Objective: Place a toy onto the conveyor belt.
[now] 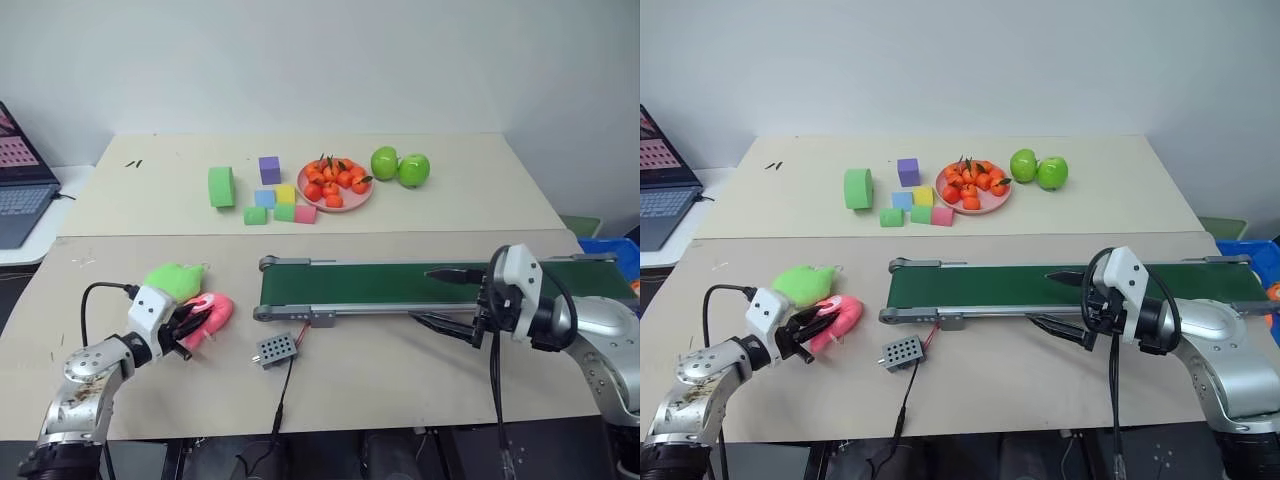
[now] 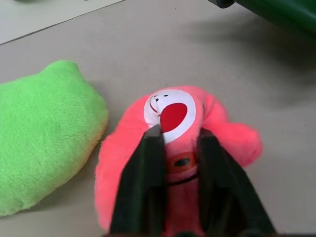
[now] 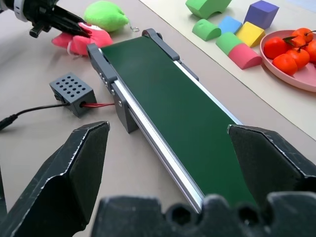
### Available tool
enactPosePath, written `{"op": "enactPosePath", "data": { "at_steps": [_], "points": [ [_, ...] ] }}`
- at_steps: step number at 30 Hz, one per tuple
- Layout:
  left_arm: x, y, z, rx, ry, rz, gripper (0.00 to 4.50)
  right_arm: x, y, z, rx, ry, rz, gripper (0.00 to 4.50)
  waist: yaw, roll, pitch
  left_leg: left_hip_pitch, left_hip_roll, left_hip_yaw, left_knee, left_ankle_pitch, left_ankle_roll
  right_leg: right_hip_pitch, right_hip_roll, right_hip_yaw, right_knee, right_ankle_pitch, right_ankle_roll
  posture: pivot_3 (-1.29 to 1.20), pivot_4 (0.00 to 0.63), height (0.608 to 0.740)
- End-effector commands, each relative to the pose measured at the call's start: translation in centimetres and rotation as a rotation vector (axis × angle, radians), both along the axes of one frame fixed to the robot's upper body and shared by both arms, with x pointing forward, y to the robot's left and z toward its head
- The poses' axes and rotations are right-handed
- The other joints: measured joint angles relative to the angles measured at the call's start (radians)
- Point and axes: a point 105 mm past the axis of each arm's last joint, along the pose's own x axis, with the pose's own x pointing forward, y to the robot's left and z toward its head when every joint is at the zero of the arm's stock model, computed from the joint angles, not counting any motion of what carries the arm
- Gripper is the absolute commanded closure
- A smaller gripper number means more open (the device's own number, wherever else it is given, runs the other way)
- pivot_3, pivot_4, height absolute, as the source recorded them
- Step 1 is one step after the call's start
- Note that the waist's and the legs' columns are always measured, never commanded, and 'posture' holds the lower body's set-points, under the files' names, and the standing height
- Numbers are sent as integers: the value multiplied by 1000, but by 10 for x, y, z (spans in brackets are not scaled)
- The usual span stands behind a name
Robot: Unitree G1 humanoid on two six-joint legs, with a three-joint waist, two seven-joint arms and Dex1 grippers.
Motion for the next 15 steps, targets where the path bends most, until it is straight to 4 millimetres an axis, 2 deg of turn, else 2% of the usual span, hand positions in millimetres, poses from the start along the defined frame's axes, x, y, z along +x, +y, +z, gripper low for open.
{"op": "enactPosePath", "data": {
  "at_steps": [1, 8, 11, 15],
  "points": [
    [-3, -18, 5, -72, 27, -48, 4460, 1, -1, 13, -19, -69, 10, 0, 1, 0, 0, 0, 0, 0, 0, 0, 0, 0, 0, 0, 0, 0, 0, 0, 150, 738],
    [10, -27, 37, -113, -68, -38, 4460, 3, -2, 14, -27, -69, 13, 0, 1, 0, 0, 0, 0, -1, 0, 0, 0, 0, 0, 0, 0, 0, 0, 0, 150, 738],
    [32, -22, 80, -73, -284, 19, 4460, 4, -3, 13, -31, -67, 14, 0, 4, 0, 0, 0, 0, -1, 0, 0, 0, 0, 0, 0, 0, 0, 0, 0, 150, 738],
    [44, -32, 115, -48, -440, 9, 4460, 4, -4, 13, -36, -67, 13, 0, 7, 0, 0, -1, 0, 0, 0, 0, 0, 0, 0, 0, 0, 0, 0, 0, 150, 738]
  ]
}}
